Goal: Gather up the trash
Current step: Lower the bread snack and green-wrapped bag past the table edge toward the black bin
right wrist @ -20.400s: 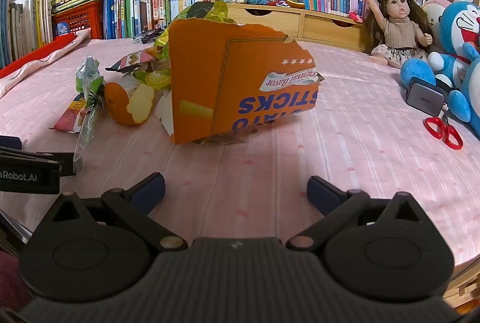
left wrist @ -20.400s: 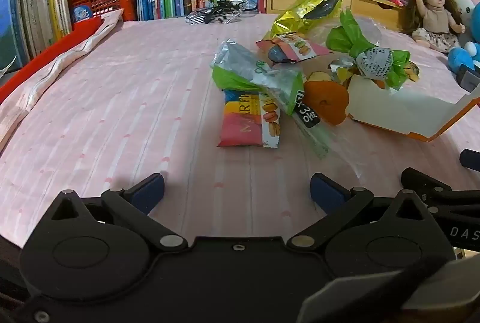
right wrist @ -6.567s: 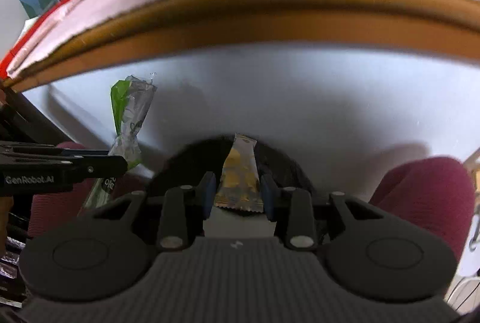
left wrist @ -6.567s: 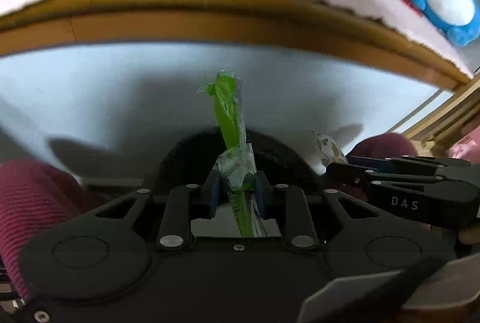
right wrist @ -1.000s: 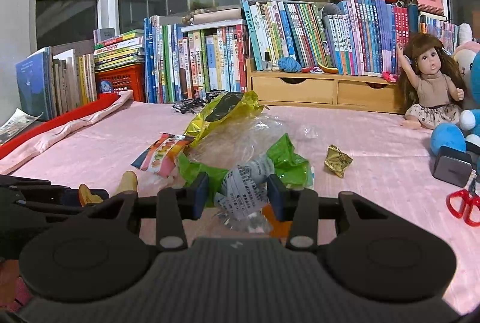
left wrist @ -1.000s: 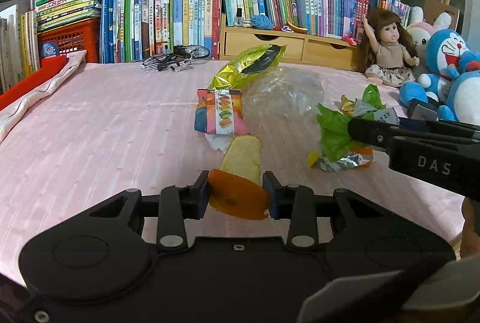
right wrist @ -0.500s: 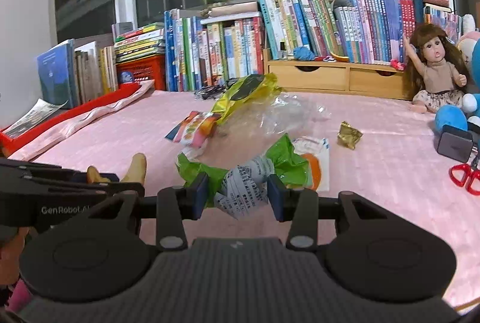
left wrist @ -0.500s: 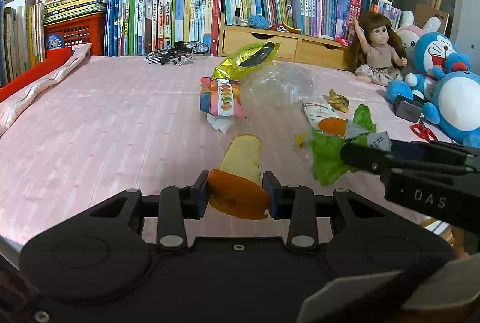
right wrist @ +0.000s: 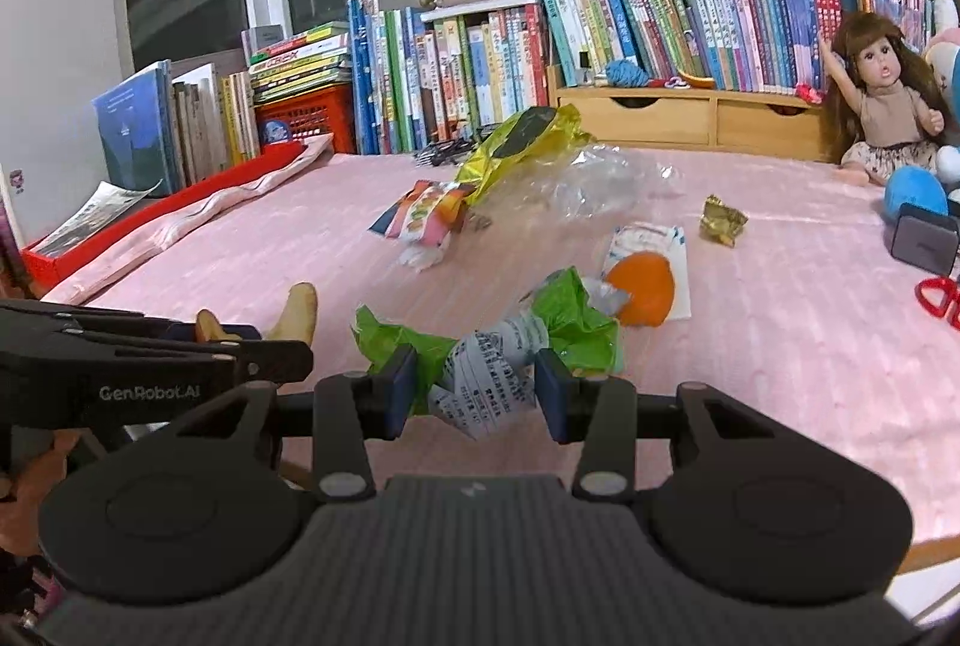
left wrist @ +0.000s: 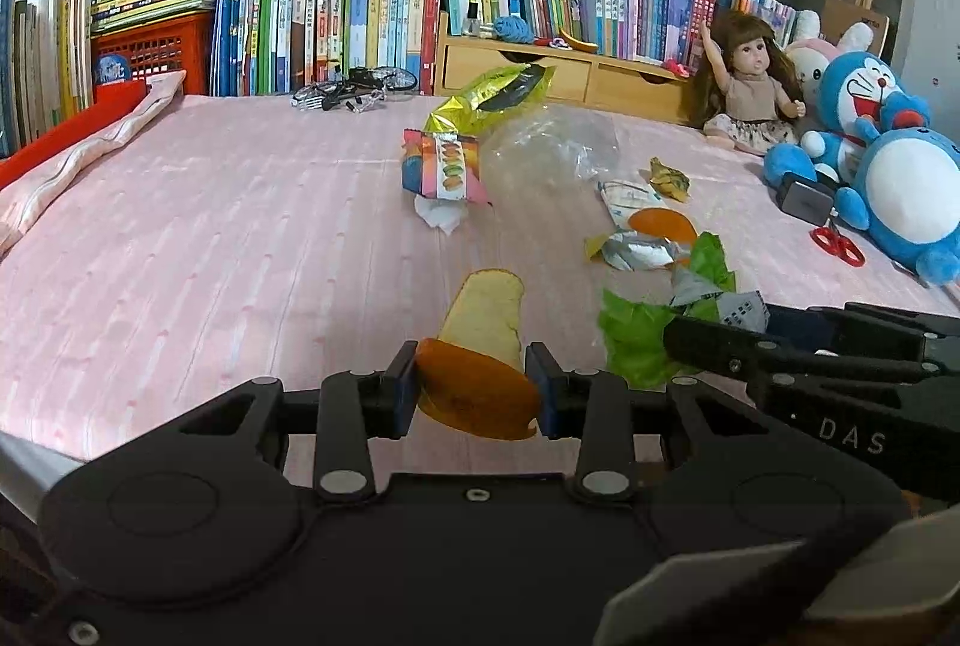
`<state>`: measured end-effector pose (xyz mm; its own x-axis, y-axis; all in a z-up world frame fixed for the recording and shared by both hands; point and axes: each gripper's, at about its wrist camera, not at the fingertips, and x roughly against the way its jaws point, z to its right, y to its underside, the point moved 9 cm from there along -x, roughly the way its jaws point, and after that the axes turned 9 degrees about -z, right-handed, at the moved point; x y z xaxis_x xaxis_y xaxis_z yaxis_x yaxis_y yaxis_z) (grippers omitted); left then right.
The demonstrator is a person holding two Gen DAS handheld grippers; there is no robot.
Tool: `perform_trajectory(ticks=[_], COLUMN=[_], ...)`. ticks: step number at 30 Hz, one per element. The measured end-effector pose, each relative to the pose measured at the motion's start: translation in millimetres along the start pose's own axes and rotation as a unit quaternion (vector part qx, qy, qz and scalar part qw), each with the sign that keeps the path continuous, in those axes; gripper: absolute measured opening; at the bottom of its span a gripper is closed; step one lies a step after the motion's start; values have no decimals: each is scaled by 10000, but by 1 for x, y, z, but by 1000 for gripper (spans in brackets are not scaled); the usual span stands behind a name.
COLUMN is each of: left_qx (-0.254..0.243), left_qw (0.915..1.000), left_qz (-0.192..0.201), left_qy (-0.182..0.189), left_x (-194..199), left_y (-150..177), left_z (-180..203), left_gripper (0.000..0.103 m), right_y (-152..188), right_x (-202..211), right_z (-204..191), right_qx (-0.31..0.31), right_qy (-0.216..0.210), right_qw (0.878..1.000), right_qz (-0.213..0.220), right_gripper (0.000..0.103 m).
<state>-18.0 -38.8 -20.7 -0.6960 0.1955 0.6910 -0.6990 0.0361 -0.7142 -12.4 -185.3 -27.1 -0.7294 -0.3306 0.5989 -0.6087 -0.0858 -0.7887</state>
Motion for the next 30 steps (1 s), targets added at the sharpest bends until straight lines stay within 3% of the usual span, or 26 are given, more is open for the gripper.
perform_trajectory(ticks=[15,23,30], left_qx=[-86,-102,-93], left_qw=[9994,9987,9970], left_qz=[-326,-430,-669], left_qy=[126,267,383], left_x=[22,37,45], left_y=[37,52,74], left_z=[2,4,6], left_gripper=[35,35,35], right_y=[31,38,59], right_x=[32,55,62], right_z=[-23,-32,-38], right_qx=[116,30,137], right_qy=[-235,-367,-615], right_qw=[9996,9992,9979], right_qz=[-62,160,-151], right_gripper=[48,48,48])
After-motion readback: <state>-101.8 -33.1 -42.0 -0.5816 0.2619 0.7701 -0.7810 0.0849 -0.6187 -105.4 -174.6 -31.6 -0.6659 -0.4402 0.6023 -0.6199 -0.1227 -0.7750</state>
